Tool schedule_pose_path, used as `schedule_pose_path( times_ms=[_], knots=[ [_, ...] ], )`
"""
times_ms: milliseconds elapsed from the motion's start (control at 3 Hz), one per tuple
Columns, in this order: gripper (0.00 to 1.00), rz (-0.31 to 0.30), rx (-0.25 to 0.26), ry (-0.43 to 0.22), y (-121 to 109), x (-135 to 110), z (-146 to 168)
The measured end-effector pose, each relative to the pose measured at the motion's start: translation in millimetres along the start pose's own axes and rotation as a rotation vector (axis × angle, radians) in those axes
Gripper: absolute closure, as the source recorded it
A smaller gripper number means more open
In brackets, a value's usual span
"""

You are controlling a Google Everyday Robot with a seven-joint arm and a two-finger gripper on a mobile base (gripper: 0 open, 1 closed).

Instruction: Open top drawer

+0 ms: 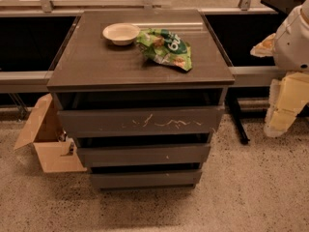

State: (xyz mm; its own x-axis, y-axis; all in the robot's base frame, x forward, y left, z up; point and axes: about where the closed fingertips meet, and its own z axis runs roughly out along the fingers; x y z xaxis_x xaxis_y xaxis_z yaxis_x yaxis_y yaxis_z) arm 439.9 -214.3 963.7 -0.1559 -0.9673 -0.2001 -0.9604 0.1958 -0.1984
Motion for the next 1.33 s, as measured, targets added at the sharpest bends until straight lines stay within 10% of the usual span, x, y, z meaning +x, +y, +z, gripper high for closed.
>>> schedule_pose_path(
  times_ms=[1333],
  knots=[
    [0.00,-0.048,-0.053,-0.131,-14.8,0.5,80.0]
  ],
)
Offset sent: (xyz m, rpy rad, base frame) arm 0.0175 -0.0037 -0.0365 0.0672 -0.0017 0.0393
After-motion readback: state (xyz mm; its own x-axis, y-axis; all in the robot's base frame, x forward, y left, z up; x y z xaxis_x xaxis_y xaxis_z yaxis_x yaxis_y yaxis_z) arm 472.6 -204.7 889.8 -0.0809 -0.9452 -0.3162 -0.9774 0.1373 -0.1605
